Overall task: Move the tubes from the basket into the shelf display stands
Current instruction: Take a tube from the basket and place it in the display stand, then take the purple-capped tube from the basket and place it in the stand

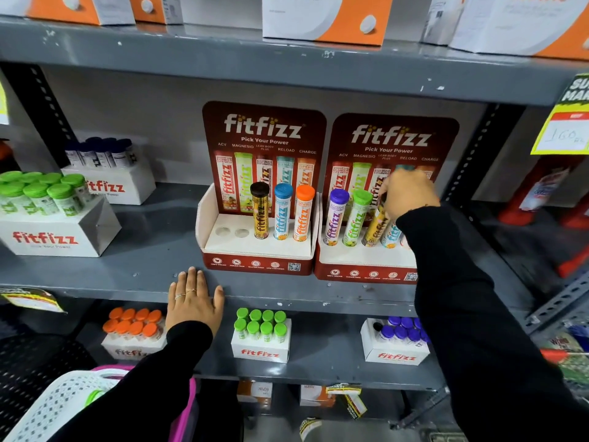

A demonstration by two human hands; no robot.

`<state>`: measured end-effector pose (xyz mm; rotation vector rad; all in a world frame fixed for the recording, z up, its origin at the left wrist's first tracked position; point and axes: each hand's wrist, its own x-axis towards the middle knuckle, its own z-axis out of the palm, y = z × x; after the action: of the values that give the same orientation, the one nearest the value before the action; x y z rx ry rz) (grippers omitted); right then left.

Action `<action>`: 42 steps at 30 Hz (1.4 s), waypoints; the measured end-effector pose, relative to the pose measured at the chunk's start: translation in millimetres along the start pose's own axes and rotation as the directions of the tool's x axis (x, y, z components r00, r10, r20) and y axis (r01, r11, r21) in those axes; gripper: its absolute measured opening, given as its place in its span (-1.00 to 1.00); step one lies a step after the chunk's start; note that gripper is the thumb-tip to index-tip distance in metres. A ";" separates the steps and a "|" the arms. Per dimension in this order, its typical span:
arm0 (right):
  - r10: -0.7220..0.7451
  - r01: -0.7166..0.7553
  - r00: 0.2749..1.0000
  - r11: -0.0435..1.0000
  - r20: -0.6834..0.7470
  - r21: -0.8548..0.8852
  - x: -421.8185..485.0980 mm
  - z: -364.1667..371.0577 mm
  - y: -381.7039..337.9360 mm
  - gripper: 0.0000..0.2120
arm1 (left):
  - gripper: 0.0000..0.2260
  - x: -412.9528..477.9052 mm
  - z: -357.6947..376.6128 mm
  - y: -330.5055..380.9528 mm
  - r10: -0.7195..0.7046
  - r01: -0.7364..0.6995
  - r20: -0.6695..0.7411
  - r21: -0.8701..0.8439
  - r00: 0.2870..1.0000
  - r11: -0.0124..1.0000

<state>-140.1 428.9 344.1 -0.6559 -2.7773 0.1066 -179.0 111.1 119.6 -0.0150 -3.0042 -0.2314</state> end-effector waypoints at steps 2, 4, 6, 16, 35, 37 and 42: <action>-0.005 0.004 0.997 1.000 0.079 0.009 8.1 4.2 -0.2 -0.75 | -0.42 0.3 -1.2 -0.2 0.001 -0.001 0.010 0.004 1.000 1.000; 0.000 -0.003 0.993 1.000 0.114 0.025 14.8 6.5 -0.2 -0.76 | -0.42 0.8 -1.1 -0.8 0.005 -0.006 0.012 0.012 1.000 1.000; 0.002 -0.007 0.990 0.999 0.142 0.034 19.6 6.1 -0.2 -0.74 | -0.42 0.6 -3.0 -0.8 0.010 -0.010 0.020 0.012 1.000 1.000; -0.304 0.297 0.945 0.952 -0.117 -0.077 -30.0 -1.1 -68.9 -0.71 | -0.45 -3.2 -9.6 -2.0 0.033 -0.032 0.006 -0.072 0.999 0.997; -0.841 0.781 0.111 0.403 0.530 0.477 -245.9 288.6 -350.0 -0.74 | -0.36 -209.9 106.5 -147.4 -0.536 0.669 0.585 -0.015 0.609 0.743; -0.791 0.753 0.093 0.453 0.605 0.478 -262.3 311.1 -358.5 -0.71 | -0.35 -210.1 114.2 -149.1 -0.531 0.702 0.602 -0.069 0.596 0.709; -0.742 0.813 0.121 0.455 0.659 0.363 -295.6 341.0 -360.1 -0.60 | -0.27 -210.9 121.7 -151.3 -0.548 0.732 0.585 -0.120 0.598 0.671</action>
<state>-140.2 -27.7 -9.2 1.3126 -3.4676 0.0207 11.7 -19.8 -49.7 1.2154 -3.2518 -0.9846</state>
